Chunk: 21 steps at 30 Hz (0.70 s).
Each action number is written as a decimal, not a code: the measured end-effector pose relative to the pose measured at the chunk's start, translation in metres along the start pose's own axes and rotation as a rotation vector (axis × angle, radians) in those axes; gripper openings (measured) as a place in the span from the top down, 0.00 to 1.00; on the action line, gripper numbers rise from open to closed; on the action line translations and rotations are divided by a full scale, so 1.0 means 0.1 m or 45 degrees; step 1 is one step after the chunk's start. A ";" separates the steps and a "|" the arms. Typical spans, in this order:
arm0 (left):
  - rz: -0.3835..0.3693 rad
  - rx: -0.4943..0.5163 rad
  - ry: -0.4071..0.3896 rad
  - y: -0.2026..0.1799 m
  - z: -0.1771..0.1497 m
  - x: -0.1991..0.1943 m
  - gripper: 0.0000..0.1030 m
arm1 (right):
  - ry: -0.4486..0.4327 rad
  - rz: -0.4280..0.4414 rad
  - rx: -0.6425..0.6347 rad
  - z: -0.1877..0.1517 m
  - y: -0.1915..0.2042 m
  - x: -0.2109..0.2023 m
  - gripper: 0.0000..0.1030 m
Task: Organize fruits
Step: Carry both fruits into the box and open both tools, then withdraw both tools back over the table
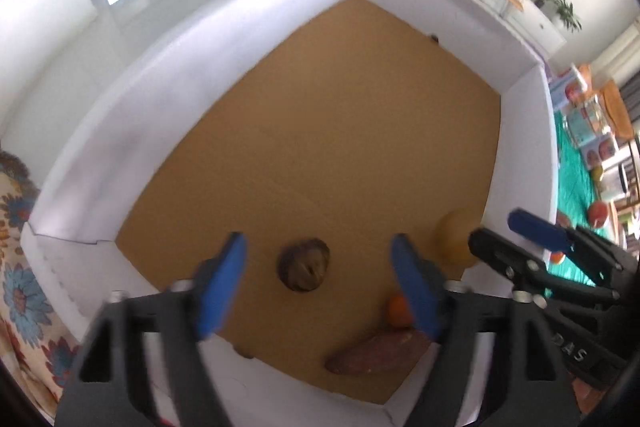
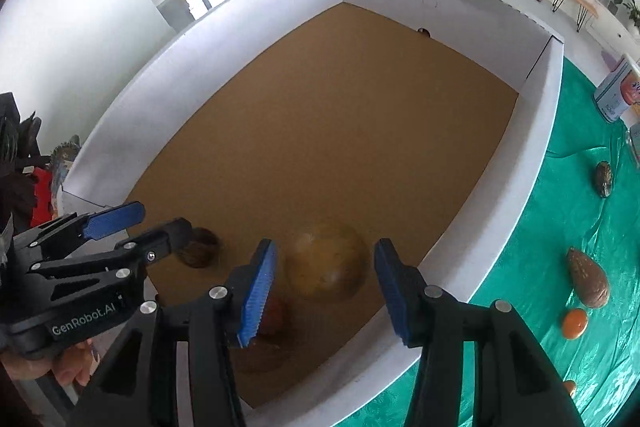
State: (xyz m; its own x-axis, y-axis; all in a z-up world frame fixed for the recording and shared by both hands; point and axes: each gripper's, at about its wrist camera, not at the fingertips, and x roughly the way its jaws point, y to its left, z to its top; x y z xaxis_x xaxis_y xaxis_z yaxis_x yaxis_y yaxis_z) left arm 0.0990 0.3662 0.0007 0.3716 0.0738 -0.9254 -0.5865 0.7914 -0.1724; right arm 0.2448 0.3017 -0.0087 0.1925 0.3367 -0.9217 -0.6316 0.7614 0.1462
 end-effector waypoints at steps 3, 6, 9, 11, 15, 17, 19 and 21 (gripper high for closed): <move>-0.021 -0.006 -0.045 -0.09 -0.01 -0.14 0.15 | -0.090 0.041 0.025 -0.09 -0.20 -0.39 0.41; -0.067 0.046 -0.123 -0.29 -0.10 -0.36 0.13 | -0.183 0.061 0.039 -0.31 -0.43 -0.77 0.32; -0.125 0.160 -0.206 -0.69 -0.33 -0.56 0.09 | -0.276 0.008 0.047 -0.75 -0.75 -1.09 0.26; -0.166 0.256 -0.230 -0.98 -0.54 -0.65 0.08 | -0.319 -0.080 0.056 -1.13 -1.00 -1.26 0.24; -0.276 0.465 -0.246 -1.64 -1.12 -0.63 0.08 | -0.393 -0.255 0.191 -2.09 -1.59 -1.45 0.24; -0.326 0.577 -0.256 -1.95 -1.46 -0.52 0.08 | -0.437 -0.334 0.283 -2.59 -1.87 -1.52 0.24; -0.372 0.664 -0.259 -2.20 -1.78 -0.35 0.08 | -0.486 -0.423 0.383 -3.11 -2.06 -1.57 0.24; -0.374 0.731 -0.224 -2.39 -2.09 -0.16 0.08 | -0.514 -0.500 0.490 -3.58 -2.23 -1.58 0.24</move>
State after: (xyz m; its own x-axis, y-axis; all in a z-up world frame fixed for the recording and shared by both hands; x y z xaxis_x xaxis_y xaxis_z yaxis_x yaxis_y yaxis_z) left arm 0.0831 0.0490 -0.0138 0.5976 -0.1346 -0.7905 0.0147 0.9875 -0.1570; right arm 0.0866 -0.1201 -0.0242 0.6653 0.1187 -0.7371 -0.1598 0.9870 0.0147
